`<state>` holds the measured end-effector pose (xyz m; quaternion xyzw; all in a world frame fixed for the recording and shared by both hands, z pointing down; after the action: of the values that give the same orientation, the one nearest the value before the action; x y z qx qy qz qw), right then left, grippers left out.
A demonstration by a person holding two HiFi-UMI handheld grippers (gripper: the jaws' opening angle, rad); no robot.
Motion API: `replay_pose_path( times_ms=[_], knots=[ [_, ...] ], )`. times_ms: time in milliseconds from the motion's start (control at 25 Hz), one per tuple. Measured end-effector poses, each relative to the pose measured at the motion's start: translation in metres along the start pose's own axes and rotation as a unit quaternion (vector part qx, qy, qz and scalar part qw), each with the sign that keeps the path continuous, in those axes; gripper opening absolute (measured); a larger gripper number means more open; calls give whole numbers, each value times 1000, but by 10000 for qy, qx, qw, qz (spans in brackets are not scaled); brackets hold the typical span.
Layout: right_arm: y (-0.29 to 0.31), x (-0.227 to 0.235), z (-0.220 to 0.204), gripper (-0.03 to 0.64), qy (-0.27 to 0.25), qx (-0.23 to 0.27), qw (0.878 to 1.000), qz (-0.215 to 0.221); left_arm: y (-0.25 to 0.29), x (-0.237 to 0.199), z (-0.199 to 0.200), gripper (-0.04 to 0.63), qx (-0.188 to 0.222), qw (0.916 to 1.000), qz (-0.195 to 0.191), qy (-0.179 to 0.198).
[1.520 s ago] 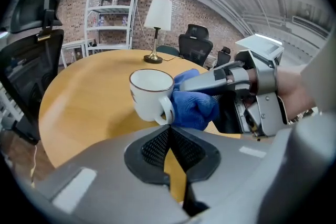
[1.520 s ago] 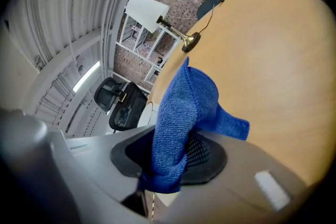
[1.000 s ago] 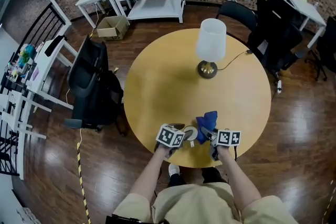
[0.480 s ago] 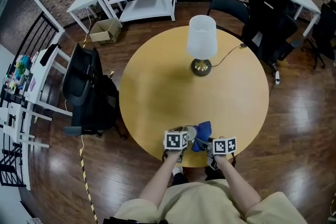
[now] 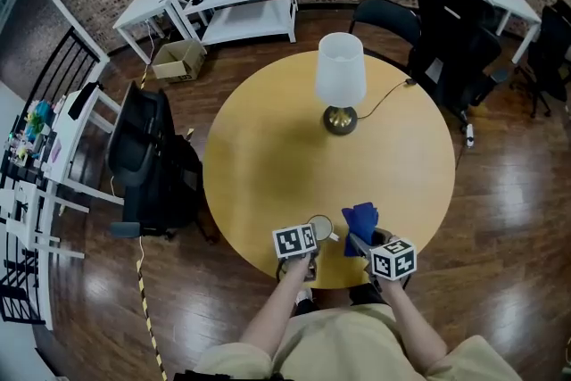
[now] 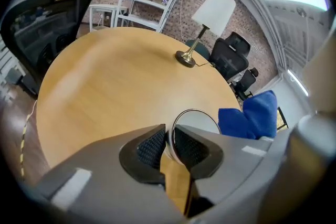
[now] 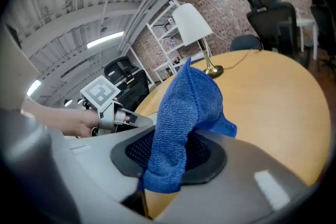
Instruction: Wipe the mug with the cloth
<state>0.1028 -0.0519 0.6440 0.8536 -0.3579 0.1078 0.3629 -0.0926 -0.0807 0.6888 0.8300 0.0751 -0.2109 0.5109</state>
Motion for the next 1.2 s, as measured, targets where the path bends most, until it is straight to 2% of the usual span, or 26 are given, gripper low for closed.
replay_pose_path(
  times_ms=[160,320,360,560,800,1040,1200],
  knots=[
    [39,-40,1,115,-682,-246,9970,273,0,-8,2,35,-64,9995,92,-300],
    [53,-50,-2,120,-1610,-356,9863,-37,3,-14,0,32,-94,9982,10,-591],
    [52,-47,-4,120,-1705,-369,9846,-120,2,-16,0,32,-99,9977,-11,-671],
    [52,-32,-16,124,-901,-223,9956,-137,2,-28,-2,29,-111,9957,-141,-908],
    [53,-27,-15,126,-761,-112,9970,14,5,-30,2,29,-240,9935,-275,-1081],
    [64,-20,-28,124,-698,-410,9967,-52,6,-40,2,29,-316,9918,-351,-1185],
    [76,-14,-38,124,-651,-753,9950,-18,7,-41,4,31,-419,9927,-382,-1068]
  ],
)
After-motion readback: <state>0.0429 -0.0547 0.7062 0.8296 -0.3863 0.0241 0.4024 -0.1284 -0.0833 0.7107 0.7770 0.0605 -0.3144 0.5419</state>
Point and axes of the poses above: the fingertips, and each gripper's own axes: y forward along the fingers, x to its right, z out of its top, the point moved 6 cm from there along -y, backward along the fingers, and after that the axes turned 3 degrees about -y, right-handed, at the moved point
